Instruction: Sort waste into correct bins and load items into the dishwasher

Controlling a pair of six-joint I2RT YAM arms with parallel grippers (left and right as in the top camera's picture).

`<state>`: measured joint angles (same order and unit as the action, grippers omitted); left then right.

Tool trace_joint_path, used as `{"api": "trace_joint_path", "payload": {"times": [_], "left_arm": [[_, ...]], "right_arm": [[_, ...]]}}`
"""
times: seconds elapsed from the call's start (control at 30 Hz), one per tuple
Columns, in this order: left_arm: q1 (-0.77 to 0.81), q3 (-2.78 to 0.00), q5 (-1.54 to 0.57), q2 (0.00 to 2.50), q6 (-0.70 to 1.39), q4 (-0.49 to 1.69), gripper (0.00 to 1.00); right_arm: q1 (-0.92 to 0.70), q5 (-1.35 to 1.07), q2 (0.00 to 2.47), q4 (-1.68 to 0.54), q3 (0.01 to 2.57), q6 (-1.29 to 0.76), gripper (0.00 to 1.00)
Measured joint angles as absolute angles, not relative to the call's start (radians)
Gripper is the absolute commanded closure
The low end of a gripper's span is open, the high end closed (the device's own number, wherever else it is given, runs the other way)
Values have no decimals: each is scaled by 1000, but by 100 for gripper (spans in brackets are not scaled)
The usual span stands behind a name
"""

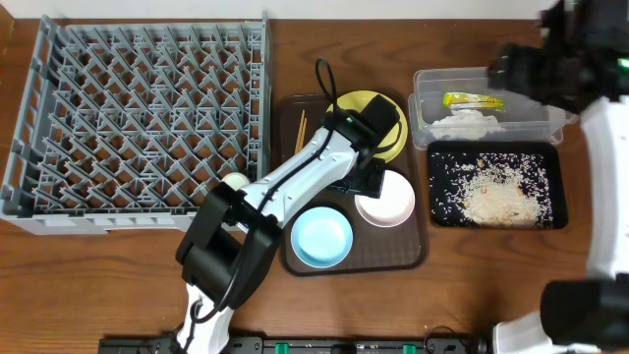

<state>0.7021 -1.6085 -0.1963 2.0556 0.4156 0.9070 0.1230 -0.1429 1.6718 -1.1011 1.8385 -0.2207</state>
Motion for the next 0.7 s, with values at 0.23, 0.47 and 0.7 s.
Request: {"api": "trace_joint_path", "payload": {"times": [0.23,0.47,0.7], "left_arm": [[701,-1608,-197,2064,427,907,54],[694,-1608,-204,2080,447,899,60],[695,-1608,-195,2080,515,828,65]], "right_arm": [[216,-145,1618,-1103,1843,-257,1],[220,-148,1621,-1103,1843,-270,1],[220,-149,1621,-1103,1843,-271,1]]}}
